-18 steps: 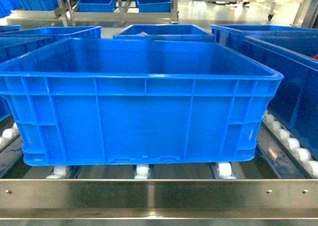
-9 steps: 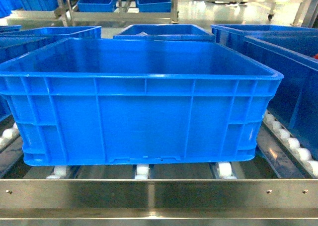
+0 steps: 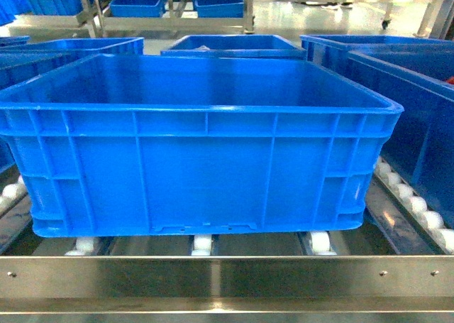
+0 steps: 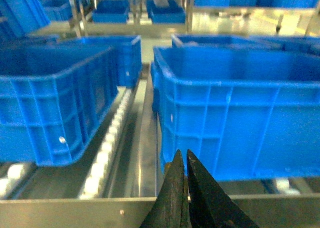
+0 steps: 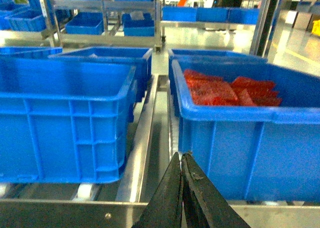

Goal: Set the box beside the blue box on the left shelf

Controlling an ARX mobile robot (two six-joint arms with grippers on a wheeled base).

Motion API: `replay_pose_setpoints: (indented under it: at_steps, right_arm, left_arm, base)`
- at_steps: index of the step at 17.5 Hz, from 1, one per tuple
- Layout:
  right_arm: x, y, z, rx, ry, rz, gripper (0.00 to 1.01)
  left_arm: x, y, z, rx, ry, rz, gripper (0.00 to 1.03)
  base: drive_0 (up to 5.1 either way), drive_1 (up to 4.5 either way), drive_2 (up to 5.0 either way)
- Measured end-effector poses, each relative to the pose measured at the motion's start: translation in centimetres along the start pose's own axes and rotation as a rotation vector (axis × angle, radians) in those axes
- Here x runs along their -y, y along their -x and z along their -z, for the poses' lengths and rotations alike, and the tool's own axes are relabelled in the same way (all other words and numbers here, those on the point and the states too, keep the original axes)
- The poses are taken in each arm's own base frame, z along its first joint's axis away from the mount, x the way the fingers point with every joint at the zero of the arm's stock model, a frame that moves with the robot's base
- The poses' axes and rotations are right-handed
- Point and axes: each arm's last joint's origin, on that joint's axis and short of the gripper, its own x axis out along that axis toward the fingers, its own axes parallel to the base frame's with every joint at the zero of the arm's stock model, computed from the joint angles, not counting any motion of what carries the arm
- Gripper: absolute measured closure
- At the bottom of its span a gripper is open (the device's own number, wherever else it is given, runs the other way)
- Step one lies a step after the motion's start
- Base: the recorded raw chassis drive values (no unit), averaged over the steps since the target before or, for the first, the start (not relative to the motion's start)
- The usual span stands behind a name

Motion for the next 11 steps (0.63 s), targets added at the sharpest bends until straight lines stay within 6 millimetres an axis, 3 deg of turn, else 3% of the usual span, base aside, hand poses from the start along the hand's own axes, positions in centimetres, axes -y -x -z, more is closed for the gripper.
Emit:
replay_pose_setpoints:
  at_steps: [3, 4, 10, 11]
  right_arm:
    - [0.0, -0.01, 0.26, -0.023, 0.002, 0.0, 0.98]
    - [0.0, -0.01, 0.25, -0.023, 0.002, 0.0, 0.86]
    - [0.0, -0.01, 0.26, -0.023, 0.002, 0.0, 0.09]
    - [0.0, -0.01, 0.26, -0.023, 0.002, 0.0, 0.01]
  left_arm:
    - [-0.02, 0.23, -0.29, 0.037, 0.0, -0.005, 1.01]
    - [-0.01, 0.23, -0.28, 0.037, 0.0, -0.004, 0.96]
    - [-0.01, 0.23, -0.28, 0.036, 0.0, -0.004, 0.19]
    - [-0.01, 0.23, -0.28, 0.036, 0.0, -0.004, 0.06]
  base:
    - [0.0, 0.0, 0.0]
    - [0.0, 0.0, 0.0]
    - [0.0, 0.0, 0.0]
    - [0.0, 0.0, 0.0]
